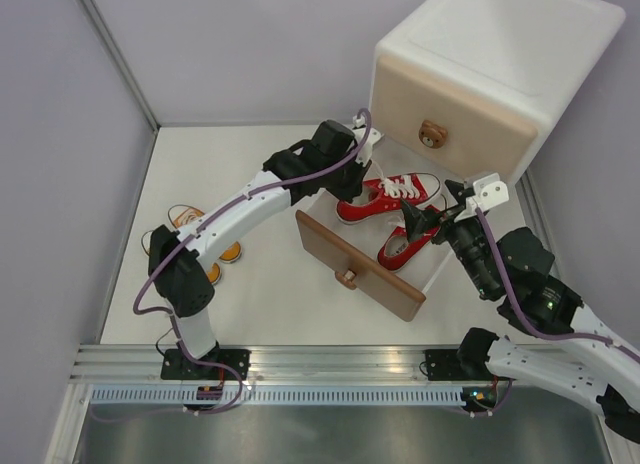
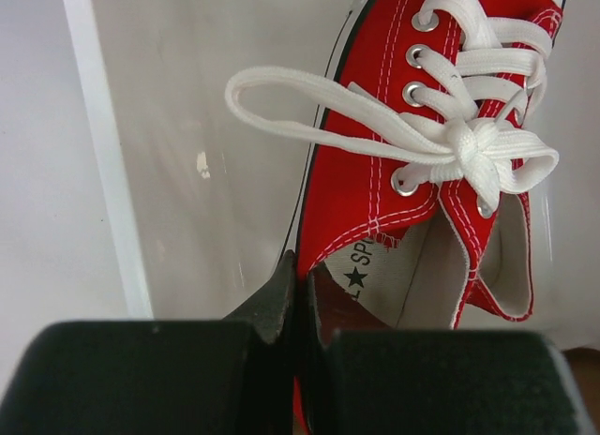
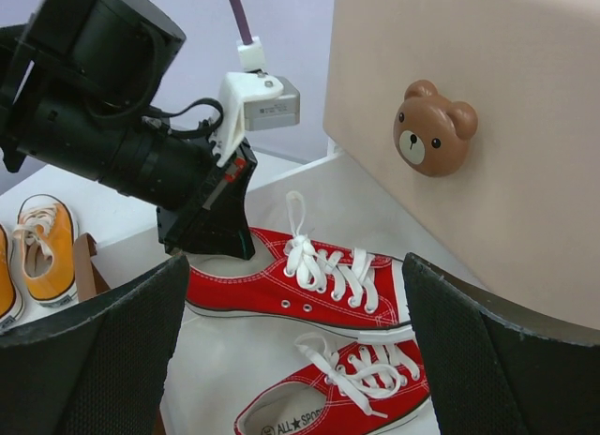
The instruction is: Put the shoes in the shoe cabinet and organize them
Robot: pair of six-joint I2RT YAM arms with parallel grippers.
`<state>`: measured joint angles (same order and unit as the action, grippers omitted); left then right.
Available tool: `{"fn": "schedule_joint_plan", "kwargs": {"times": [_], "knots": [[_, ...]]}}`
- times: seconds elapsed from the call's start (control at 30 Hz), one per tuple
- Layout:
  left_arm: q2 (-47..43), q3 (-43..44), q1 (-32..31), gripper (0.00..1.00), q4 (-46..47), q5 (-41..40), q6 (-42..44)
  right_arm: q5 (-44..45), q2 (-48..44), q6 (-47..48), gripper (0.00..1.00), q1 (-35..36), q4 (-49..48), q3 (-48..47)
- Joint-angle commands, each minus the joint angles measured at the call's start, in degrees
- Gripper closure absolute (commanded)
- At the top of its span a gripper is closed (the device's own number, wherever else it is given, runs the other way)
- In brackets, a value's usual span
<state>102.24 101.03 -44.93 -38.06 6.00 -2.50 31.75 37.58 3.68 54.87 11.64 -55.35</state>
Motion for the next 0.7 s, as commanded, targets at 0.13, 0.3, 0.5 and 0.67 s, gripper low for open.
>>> {"fn": "schedule_joint_plan", "kwargs": {"times": [0.13, 0.3, 0.5, 0.67], "knots": [[3.49, 5.75, -0.6, 0.98, 5.19, -4.94, -2.85, 1.56, 4.5, 1.24, 0.02, -0.03, -3.38, -1.86], [5.16, 5.31, -0.69, 0.98, 8.09, -9.15, -3.56, 1.04, 8.11, 1.24, 0.02, -0.12, -2.94, -4.4], [6.13, 4.96, -0.69, 0.98, 9.67, -15.04, -6.28, 0.86, 10.31, 1.24, 0.02, -0.12, -2.67, -5.55], [5.7, 4.0, -0.69, 0.98, 10.37, -17.6, -8.3, 1.12, 11.11, 0.8, 0.02, -0.03, -3.2, -5.99]]}}
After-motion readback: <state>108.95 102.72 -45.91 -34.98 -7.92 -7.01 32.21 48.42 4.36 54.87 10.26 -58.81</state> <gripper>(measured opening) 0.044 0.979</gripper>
